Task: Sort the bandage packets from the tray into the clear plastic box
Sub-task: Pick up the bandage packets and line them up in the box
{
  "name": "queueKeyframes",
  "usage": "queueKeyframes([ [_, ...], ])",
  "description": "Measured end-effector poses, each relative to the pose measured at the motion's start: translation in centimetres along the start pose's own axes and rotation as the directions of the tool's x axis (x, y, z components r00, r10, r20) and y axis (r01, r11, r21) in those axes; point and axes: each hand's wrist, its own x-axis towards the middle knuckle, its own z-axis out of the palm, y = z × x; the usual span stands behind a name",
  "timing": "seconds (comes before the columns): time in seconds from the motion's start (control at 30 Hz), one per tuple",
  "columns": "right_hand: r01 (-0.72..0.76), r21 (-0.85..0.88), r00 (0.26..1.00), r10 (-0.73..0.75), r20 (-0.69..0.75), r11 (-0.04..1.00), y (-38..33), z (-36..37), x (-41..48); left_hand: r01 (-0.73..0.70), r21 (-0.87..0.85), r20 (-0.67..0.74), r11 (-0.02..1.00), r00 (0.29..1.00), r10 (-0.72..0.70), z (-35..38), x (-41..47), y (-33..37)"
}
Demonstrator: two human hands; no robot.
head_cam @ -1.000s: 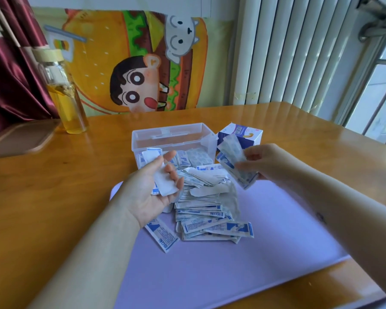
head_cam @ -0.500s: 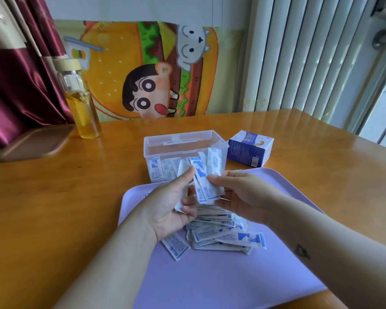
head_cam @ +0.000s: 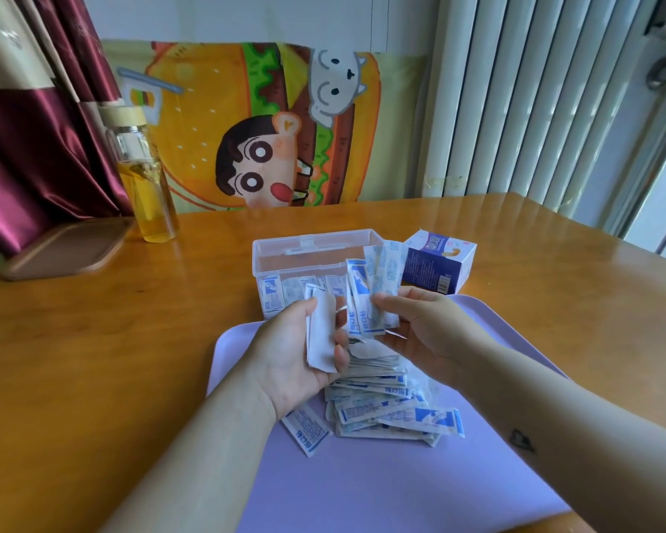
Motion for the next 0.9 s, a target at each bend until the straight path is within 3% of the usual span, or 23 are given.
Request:
queueKeyframes([
  [0.1,-0.01,0.024,1.0,0.01,0.001,1.0,0.0,-0.1,-0.1,-0.071,-0.03,-0.038,0.997,0.997,0.07,-0.2,0.2,-0.1],
  [0.37,-0.043,0.044,0.998,0.041,0.051,0.998,0.3,0.3,-0.3,-0.203,0.164,-0.076,0.965,0.973,0.217,-0.6,0.2,-0.3],
  [0.47,-0.06,0.083,0.997,0.055,0.055,0.995,0.3,0.4,-0.3,-0.204,0.169,-0.107,0.964,0.969,0.224,-1.0,0.6,-0.1],
  [0.67,-0.133,0.116,0.986,0.119,0.12,0.984,0.6,1.1,-0.5,-0.248,0.004,-0.206,0.969,0.948,0.244,-0.8,0.6,-0.1],
  [0.9,-0.176,0.15,0.974,0.15,0.171,0.973,1.5,2.1,-0.6,-0.199,0.084,-0.153,0.976,0.966,0.21,-1.3,1.2,-0.5],
])
